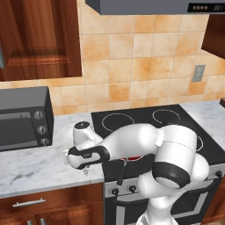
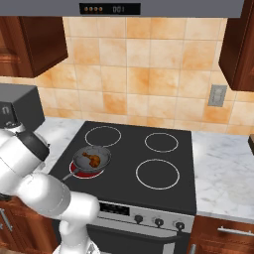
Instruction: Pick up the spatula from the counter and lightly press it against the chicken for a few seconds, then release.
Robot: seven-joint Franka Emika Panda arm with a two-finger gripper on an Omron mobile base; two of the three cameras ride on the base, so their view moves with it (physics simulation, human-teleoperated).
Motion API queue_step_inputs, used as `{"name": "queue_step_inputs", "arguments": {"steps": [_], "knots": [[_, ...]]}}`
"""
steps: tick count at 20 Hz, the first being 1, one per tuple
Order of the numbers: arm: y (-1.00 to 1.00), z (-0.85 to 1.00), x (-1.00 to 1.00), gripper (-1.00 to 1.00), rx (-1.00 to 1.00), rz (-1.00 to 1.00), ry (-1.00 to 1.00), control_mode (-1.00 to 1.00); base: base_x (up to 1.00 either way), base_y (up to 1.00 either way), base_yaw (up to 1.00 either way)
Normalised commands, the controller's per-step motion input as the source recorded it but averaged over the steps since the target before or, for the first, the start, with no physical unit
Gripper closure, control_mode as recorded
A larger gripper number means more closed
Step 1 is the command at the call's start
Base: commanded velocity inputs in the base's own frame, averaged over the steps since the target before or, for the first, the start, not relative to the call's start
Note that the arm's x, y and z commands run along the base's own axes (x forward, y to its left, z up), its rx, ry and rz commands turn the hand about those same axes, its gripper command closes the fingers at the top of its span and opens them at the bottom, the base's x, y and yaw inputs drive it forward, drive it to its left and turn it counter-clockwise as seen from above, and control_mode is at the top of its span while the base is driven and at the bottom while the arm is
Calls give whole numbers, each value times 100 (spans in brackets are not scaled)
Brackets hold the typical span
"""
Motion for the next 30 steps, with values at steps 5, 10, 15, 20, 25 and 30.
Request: {"name": "queue_step_inputs", "arguments": {"steps": [5,10,15,20,25,30], "knots": [[-21,36,-30,100,3,-3,0,-100,0,0,0],[-25,42,-40,100,7,-2,0,-100,0,0,0],[-21,40,-49,100,3,-2,-3,-100,0,0,0],[-18,39,-42,100,0,-6,-2,-100,0,0,0],[-27,39,-30,100,6,-10,4,-100,0,0,0],[-20,33,-10,100,8,-9,7,-100,0,0,0]]}}
